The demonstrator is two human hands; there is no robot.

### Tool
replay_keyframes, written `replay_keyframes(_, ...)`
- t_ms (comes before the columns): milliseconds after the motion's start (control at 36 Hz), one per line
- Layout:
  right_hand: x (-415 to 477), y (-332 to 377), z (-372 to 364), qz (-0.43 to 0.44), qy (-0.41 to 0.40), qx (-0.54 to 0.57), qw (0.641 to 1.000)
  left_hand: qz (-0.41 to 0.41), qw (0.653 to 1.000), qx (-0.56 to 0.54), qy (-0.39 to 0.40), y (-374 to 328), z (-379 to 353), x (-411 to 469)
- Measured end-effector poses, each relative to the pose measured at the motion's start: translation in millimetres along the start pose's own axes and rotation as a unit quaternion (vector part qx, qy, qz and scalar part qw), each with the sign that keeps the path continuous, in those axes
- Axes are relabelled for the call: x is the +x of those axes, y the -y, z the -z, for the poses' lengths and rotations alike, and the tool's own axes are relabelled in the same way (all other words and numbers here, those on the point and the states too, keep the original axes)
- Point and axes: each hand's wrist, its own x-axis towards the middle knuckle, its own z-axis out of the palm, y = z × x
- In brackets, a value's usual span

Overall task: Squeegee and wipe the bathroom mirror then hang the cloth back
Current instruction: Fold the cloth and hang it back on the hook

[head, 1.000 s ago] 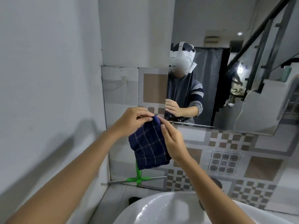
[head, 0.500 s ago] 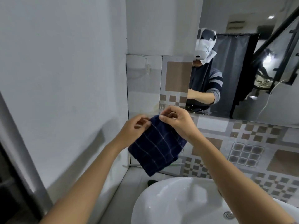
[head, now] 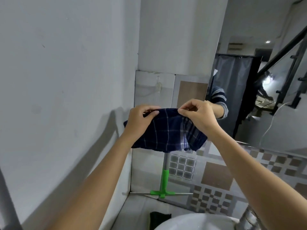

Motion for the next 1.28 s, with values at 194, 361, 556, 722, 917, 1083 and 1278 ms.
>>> replay_keyframes(194, 85.6, 36.7, -26.1, 0.079, -0.134, -0.057, 0.986, -0.048, 0.989, 0.036, -0.136, -0.5, 7.5, 89.1)
replay_keyframes(361, 129.1, 40.9, -43.5, 0.132, -0.179, -0.141, 0.965, -0.077, 0.972, 0.053, -0.216, 6.1, 3.9, 130.3)
replay_keyframes(556, 119.1, 10.6, -58.1, 0.144, -0.175, -0.205, 0.952, -0.041, 0.983, 0.012, -0.18, 29.7, -3.4, 139.9)
replay_keyframes(722, 100.6, 2.6, -63.3, 0.115, -0.173, -0.142, 0.968, 0.014, 0.989, -0.064, -0.13, 34.9, -2.2, 128.8)
replay_keyframes(917, 83.3, 6.8, -54.8, 0.041, -0.078, 0.007, 0.996, 0.057, 0.984, -0.16, -0.045, 33.7, 5.6, 102.8)
replay_keyframes(1083, 72.1, 6.5, -60.0, 0.049, -0.026, 0.038, 0.998, 0.104, 0.972, -0.207, 0.043, 35.5, 2.8, 84.8)
replay_keyframes(1278, 78.3, -9.6, -65.9, 0.072, -0.04, 0.019, 0.996, 0.028, 0.988, -0.144, 0.059, 40.5, 1.9, 80.4)
